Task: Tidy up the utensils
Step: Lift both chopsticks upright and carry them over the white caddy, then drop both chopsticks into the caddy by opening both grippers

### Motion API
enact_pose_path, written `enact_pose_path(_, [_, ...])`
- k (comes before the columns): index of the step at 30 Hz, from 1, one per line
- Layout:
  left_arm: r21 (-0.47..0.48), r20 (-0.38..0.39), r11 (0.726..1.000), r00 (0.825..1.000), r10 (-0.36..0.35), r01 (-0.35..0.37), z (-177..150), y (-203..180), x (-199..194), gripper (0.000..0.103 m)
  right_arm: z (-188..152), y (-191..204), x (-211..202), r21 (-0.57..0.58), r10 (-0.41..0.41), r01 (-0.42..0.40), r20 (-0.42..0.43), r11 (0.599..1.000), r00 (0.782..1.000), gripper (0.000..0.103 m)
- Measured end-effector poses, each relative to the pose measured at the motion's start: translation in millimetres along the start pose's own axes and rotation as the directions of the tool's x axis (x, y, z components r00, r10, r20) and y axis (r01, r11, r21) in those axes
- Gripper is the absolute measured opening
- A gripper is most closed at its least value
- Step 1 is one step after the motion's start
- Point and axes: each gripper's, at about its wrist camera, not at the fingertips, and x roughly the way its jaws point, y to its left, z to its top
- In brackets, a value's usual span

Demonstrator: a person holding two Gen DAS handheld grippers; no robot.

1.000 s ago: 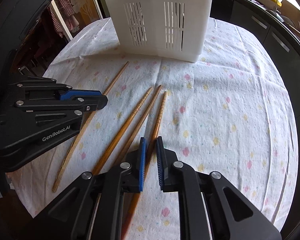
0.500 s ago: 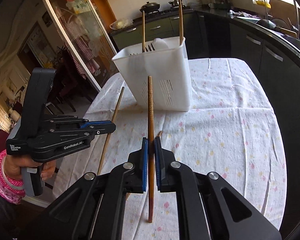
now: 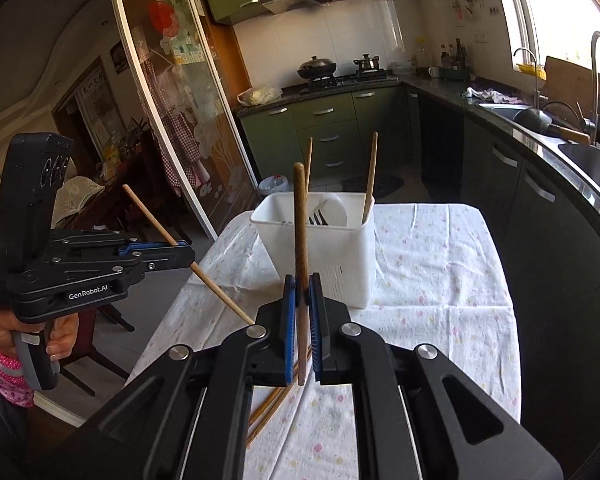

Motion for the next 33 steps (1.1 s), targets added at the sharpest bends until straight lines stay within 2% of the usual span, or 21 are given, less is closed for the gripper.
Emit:
enact_pose_path(6, [0.015,0.094,0.999,0.995,0.043,-0.045,45.4,-0.9,-31.3,0.006,51.9,0.5,-20.0,-0.034,-0.023,0.026,0.079,0.999,0.997,0.007])
enact_pose_path(13, [-0.011,0.21,0.997,0.974,0.081,-0.08,97.3,5.1,-47.7,0.006,116.6,1.4,-34.8,-0.045,-0.042,0.052,0.198,0.998,0.979,0.007])
enact_pose_path(18, [-0.022,0.191,0.995,0.976,0.104,-0.102,114.5,13.4,-20.9,0.006,146.2,-6.8,-13.7,-0.035,-0.074,0.083,0.204,0.996,0.976,0.007])
enact_pose_path(21, [-0.032,0.136,0.994,0.985,0.104,-0.1,111.1,20.9,7.5,0.006,149.2,-17.0,14.2,-0.019,-0.086,0.09,0.161,0.996,0.983,0.007])
enact_pose_path(27, [-0.033,0.052,0.995,0.994,0.098,-0.096,94.5,30.0,51.7,0.006,129.0,-36.3,73.2,-0.007,-0.092,0.093,0.07,0.996,0.993,0.007])
enact_pose_path(33, [-0.025,0.04,0.993,0.992,0.117,-0.116,68.9,27.8,79.3,0.006,101.7,-44.1,110.4,-0.017,-0.1,0.101,0.02,0.995,0.995,0.007])
